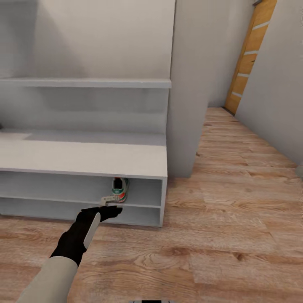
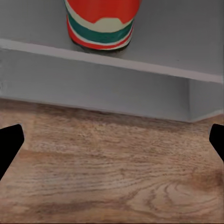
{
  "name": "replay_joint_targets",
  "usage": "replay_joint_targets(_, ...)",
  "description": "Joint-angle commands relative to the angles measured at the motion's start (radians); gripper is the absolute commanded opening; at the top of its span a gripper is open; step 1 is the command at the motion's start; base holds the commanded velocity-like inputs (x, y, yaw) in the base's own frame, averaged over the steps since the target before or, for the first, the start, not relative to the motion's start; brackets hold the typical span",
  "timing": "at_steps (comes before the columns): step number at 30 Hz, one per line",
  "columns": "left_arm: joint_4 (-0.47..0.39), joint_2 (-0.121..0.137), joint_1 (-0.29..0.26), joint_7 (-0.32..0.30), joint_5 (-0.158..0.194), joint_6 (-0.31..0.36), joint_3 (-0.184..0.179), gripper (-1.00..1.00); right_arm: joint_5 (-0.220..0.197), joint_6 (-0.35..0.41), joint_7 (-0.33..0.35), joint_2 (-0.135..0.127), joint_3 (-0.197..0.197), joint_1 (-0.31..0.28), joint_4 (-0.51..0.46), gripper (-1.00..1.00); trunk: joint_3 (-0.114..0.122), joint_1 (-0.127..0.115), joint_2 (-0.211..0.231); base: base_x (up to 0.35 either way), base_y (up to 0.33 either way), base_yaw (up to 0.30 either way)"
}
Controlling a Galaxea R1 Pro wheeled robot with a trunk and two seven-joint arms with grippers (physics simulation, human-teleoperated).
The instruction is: Pick up the two gym shoes and the two sandals from the corridor floor and place them onto the hallstand (shoe rack) in the corridor, making sure they are on the rack and not on the floor. Arrange them so the two gym shoes are next to each other and the two sandals are next to each other.
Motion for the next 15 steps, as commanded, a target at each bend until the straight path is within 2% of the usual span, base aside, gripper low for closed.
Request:
replay_joint_targets(1, 0.000, 0.001, 0.000, 0.001, 0.005, 0.005, 0.012, 1.00, -0.004, 0.003, -0.004, 0.000, -0.002, -0.001, -0.001, -1.00, -0.001, -0.001, 0.000, -0.344, 0.000, 0.000)
replay_joint_targets(6, 0.000, 0.004, 0.000, -0.001, 0.005, 0.004, 0.048, 1.00, -0.006, 0.000, -0.002, 0.000, -0.005, -0.001, -0.001, -1.00, -0.001, -0.001, 0.000, -0.344, 0.022, 0.000)
replay_joint_targets(7, 0.000, 0.011, 0.000, -0.001, 0.004, 0.004, 0.053, 1.00, -0.006, -0.001, -0.003, 0.000, -0.005, -0.001, -0.001, -1.00, -0.001, -0.001, 0.000, -0.342, 0.099, 0.000)
replay_joint_targets(15, -0.001, 0.034, 0.002, -0.001, 0.004, -0.011, 0.055, 1.00, -0.006, 0.001, -0.005, 0.000, -0.011, -0.001, -0.001, -1.00, -0.001, -0.001, 0.000, -0.278, 0.199, 0.000)
